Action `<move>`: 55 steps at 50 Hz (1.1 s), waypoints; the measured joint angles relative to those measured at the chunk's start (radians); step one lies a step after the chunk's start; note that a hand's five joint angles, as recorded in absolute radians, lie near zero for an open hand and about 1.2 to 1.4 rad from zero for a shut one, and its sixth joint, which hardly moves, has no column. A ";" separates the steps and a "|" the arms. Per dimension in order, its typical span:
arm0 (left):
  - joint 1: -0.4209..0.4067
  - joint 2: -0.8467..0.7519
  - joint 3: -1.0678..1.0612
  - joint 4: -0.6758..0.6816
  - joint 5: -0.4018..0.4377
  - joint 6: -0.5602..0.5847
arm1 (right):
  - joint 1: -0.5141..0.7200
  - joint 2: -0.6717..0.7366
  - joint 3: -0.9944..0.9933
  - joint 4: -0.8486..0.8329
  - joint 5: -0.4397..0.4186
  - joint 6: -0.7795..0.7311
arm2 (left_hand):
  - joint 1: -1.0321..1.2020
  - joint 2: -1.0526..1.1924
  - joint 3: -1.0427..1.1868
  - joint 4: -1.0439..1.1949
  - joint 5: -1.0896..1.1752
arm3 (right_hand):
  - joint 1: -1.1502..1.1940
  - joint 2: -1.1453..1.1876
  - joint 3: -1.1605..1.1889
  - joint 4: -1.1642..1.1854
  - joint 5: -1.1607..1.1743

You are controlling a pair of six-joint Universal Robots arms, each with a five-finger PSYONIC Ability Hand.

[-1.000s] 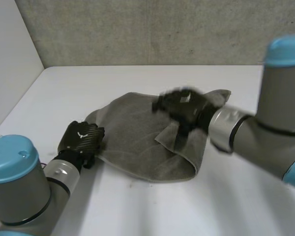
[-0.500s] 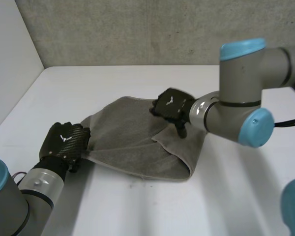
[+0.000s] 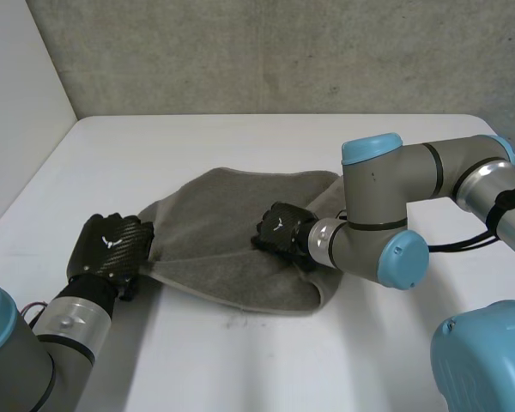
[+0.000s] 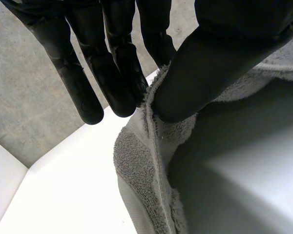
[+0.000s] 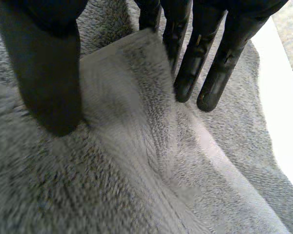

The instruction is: Fold the towel.

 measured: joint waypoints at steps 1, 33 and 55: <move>0.000 0.000 -0.001 0.002 0.000 0.000 | 0.000 -0.001 -0.001 -0.005 0.002 0.001 | 0.000 0.000 0.000 0.000 0.000 | 0.026 0.035 0.036 0.036 0.034; 0.001 -0.046 -0.002 0.018 0.000 0.001 | -0.084 -0.110 0.088 -0.100 0.162 0.050 | 0.000 -0.003 -0.004 -0.004 0.000 | -0.091 -0.091 -0.087 -0.088 -0.057; 0.038 -0.148 0.011 0.106 0.003 0.002 | -0.291 -0.569 0.714 -0.444 0.146 0.297 | -0.150 -0.141 -0.141 -0.142 -0.149 | 0.603 0.604 0.617 0.618 0.650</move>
